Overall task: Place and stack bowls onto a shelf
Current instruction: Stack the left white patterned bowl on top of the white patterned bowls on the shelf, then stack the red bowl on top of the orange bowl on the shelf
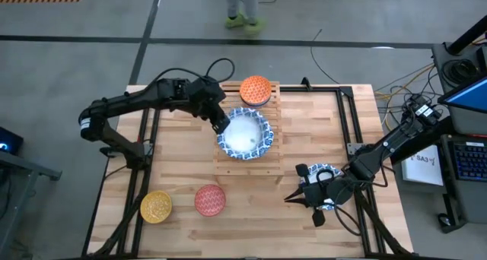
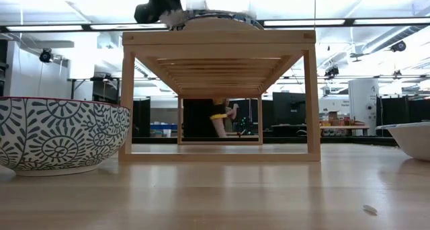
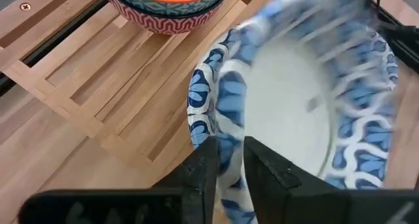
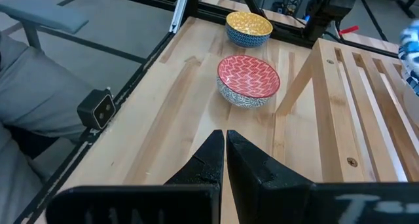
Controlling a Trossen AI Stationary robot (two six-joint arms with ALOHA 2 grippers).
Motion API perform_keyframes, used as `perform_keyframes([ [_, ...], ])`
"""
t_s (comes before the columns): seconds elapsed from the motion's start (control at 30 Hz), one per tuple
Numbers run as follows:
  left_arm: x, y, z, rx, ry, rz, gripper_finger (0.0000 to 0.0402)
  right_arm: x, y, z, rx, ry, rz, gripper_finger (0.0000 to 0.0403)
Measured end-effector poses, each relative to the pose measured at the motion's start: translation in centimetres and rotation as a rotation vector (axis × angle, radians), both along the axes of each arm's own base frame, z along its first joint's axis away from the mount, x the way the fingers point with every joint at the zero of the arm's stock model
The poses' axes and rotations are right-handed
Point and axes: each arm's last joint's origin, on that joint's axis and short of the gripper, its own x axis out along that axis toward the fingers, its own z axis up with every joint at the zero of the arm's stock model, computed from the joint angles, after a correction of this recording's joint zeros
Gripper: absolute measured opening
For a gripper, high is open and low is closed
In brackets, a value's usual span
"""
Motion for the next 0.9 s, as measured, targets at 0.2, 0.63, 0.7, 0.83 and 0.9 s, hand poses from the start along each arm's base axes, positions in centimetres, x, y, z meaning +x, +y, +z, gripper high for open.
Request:
perform_keyframes([
  [0.2,0.0,0.0,0.0,0.000,0.000,-0.001,0.0093,0.0,0.0,0.0,0.000,0.000,-0.001,0.0009],
  [0.63,0.6,-2.6,0.1,0.098,0.004,-0.190,0.0136,0.0,0.0,0.0,-0.013,-0.004,0.006,0.0009],
  [0.7,0.8,-3.8,0.1,0.139,0.013,-0.220,0.0136,0.0,0.0,0.0,-0.014,-0.004,0.006,0.0009],
  [0.83,0.9,-6.4,-0.2,0.263,0.047,-0.270,0.0136,0.0,0.0,0.0,-0.013,-0.005,0.005,0.0009],
  [0.9,0.8,-7.7,-0.2,0.306,0.054,-0.301,0.0136,0.0,0.0,0.0,-0.013,-0.008,0.001,0.0009],
])
